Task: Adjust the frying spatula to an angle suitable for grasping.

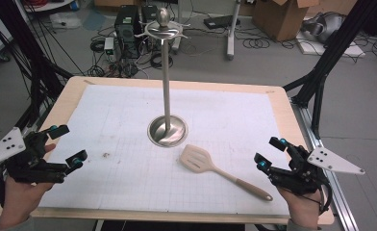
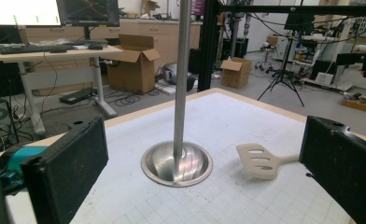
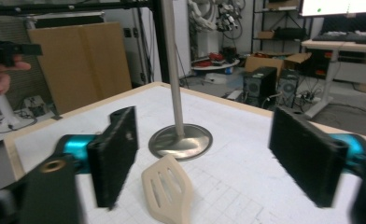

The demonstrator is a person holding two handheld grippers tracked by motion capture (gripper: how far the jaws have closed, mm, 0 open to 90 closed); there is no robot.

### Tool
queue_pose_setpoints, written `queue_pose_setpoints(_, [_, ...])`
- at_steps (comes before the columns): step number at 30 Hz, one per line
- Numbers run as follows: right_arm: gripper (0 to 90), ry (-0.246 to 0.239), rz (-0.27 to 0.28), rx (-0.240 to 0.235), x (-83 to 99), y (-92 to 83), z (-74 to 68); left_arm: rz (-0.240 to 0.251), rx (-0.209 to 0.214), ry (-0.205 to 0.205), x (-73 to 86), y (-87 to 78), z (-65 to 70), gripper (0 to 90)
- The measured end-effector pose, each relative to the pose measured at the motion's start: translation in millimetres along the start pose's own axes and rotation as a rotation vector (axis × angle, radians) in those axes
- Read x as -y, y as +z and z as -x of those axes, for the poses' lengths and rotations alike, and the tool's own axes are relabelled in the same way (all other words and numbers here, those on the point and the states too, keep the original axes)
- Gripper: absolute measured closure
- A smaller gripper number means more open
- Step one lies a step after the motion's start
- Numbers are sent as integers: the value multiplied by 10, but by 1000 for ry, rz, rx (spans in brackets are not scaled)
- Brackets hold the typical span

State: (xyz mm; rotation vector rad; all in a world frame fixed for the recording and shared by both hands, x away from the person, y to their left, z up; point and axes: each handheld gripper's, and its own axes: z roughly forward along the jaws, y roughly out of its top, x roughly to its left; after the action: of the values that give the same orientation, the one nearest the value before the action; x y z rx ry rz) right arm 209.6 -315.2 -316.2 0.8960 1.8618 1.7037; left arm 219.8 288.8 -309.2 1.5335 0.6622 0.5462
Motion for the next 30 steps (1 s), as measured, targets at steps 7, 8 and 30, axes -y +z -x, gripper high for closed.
queue_pose_setpoints(7, [438, -33, -58, 8, 143, 45, 78, -35, -22, 29, 28, 46, 14, 17])
queue_pose_setpoints(8, [469, -36, -68, 8, 172, 50, 87, -35, -22, 29, 28, 46, 14, 18])
queue_pose_setpoints(30, [892, -38, -219, -64, 564, 215, 139, -46, -6, 14, 78, 108, 5, 18])
